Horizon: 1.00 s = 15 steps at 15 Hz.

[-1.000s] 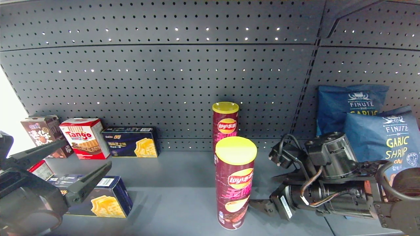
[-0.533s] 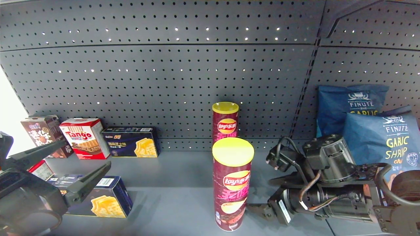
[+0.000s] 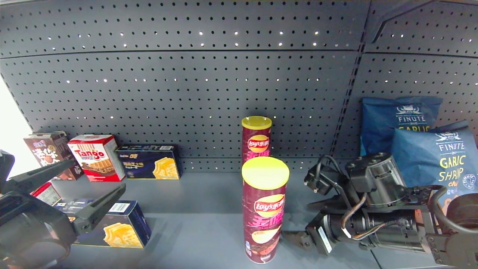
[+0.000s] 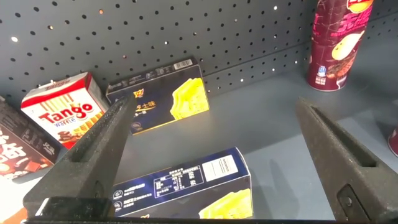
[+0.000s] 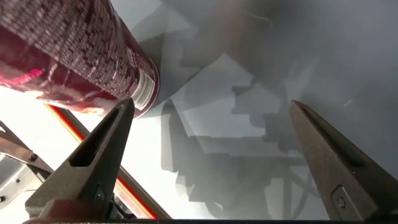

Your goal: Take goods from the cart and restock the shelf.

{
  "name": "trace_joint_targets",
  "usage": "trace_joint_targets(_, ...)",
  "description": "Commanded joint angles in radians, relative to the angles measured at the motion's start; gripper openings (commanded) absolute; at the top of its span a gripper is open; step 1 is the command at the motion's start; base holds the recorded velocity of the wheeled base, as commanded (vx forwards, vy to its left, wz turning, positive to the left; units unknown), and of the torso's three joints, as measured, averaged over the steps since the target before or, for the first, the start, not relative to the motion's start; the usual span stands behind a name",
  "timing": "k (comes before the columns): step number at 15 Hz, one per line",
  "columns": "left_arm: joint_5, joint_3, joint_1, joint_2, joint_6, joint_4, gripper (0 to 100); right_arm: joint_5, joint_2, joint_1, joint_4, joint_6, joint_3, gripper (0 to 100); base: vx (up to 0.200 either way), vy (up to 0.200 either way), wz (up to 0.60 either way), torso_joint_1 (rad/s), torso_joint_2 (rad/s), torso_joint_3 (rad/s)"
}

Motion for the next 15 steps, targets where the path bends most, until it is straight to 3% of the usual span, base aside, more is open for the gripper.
trace_joint_targets(1, 0.0, 0.0, 0.0, 0.0, 0.0, -0.001, 100, 0.0, 0.006, 0.0, -0.001, 0.0, -0.007, 100, 0.0, 0.0, 0.0, 0.0, 0.0, 0.0)
trace_joint_targets(15, 0.0, 0.008, 0.001, -0.001, 0.0, -0.001, 100, 0.0, 0.024, 0.017, -0.013, 0.0, -0.005, 100, 0.0, 0.0, 0.0, 0.0, 0.0, 0.0)
